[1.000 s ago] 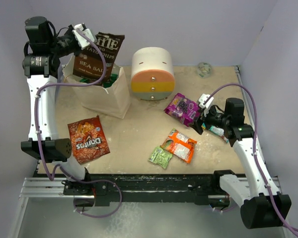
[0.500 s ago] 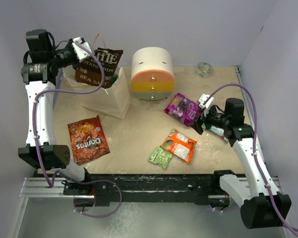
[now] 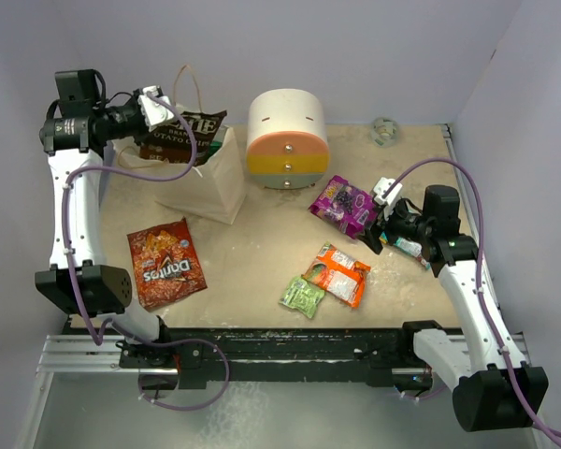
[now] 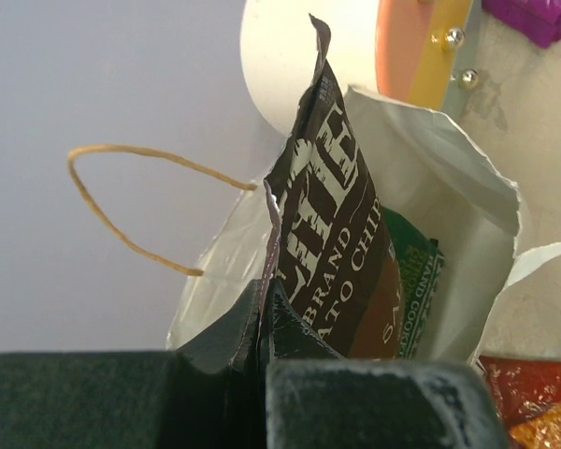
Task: Place the snacks into the paper bag
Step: Place the snack in the paper bag.
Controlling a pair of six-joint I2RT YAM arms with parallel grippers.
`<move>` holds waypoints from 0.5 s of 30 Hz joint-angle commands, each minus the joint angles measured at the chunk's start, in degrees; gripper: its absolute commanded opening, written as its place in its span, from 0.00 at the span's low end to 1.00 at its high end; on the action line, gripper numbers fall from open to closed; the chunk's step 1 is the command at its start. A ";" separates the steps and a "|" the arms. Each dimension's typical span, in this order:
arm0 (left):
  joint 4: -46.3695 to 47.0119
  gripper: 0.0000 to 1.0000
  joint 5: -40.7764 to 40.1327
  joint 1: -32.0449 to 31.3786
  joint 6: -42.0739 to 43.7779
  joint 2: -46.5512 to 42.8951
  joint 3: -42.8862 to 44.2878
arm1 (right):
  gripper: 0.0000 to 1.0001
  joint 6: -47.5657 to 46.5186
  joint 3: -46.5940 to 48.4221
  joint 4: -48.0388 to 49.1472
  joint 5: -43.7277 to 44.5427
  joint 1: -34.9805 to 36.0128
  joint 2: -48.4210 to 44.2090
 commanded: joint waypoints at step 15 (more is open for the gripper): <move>-5.52 0.00 4.03 0.35 5.79 2.91 0.70 | 0.83 -0.88 -0.14 1.26 -1.10 -0.17 0.18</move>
